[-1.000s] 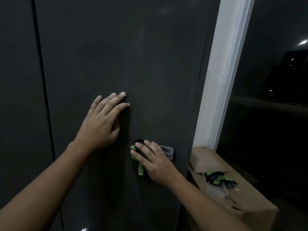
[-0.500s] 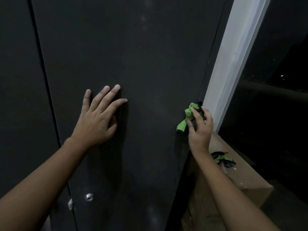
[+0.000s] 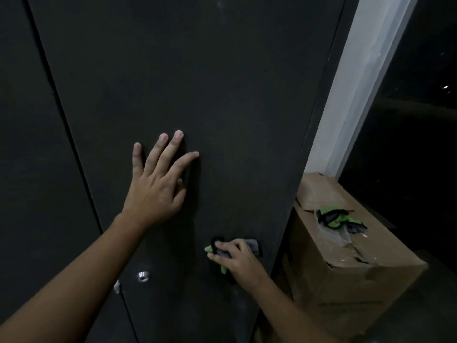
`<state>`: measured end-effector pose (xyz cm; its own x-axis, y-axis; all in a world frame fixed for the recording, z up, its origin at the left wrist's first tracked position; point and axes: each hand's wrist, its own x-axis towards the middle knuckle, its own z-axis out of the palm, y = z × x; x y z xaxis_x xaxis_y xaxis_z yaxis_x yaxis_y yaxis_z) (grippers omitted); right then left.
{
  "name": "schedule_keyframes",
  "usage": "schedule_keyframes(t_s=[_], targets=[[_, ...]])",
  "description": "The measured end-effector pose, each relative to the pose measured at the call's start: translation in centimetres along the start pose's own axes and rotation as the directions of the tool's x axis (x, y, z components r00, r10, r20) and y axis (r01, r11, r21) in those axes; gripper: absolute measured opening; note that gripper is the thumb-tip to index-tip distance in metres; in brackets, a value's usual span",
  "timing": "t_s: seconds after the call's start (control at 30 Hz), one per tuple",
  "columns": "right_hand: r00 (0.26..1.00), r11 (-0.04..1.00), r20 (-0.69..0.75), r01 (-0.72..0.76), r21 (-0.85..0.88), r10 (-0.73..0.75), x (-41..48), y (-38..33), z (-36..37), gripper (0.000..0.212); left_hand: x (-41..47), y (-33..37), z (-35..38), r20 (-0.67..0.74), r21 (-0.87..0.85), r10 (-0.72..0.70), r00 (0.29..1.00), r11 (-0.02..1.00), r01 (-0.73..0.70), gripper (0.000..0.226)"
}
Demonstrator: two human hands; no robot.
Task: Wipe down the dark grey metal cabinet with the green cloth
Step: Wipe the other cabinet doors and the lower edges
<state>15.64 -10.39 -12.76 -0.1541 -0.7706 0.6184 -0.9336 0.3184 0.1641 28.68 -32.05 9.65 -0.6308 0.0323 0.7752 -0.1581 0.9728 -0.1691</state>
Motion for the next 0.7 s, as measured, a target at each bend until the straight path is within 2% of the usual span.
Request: schedule_keyframes(t_s=[0.1, 0.17, 0.33, 0.43, 0.53, 0.6, 0.7], targets=[[0.995, 0.992, 0.048, 0.095, -0.086, -0.091, -0.3, 1.2, -1.3, 0.047, -0.6, -0.2, 0.3, 0.019, 0.029, 0.040, 0.999, 0.999, -0.040, 0.067], [0.997, 0.989, 0.027, 0.078, -0.124, -0.076, -0.6, 3.3, -2.9, 0.044, -0.7, -0.5, 0.2, 0.027, 0.022, 0.050, 0.998, 0.998, -0.051, 0.067], [0.974, 0.988, -0.218, -0.084, -0.130, 0.054, -0.4, 10.4, -9.1, 0.036, -0.4, 0.0, 0.3, 0.002, -0.022, 0.020, 1.000, 1.000, -0.020, 0.067], [0.932, 0.983, -0.355, -0.124, -0.136, 0.069, 2.5, 13.9, -14.0, 0.053, 0.3, 1.6, 0.8, -0.032, -0.069, -0.027, 0.999, 0.997, 0.024, 0.064], [0.863, 0.981, -0.483, -0.189, -0.031, 0.151, 6.3, 16.3, -18.4, 0.046, 1.5, 3.4, 1.0, -0.061, -0.147, -0.096, 0.993, 0.985, 0.086, 0.059], [0.834, 0.978, -0.526, -0.209, -0.020, 0.167, 8.0, 16.7, -20.1, 0.034, 2.4, 4.3, 1.2, -0.082, -0.180, -0.104, 0.991, 0.980, 0.088, 0.058], [0.856, 0.981, -0.504, -0.179, -0.076, 0.117, 7.7, 15.5, -19.6, 0.029, 3.5, 5.5, 1.8, -0.104, -0.200, -0.095, 0.990, 0.977, 0.072, 0.057]])
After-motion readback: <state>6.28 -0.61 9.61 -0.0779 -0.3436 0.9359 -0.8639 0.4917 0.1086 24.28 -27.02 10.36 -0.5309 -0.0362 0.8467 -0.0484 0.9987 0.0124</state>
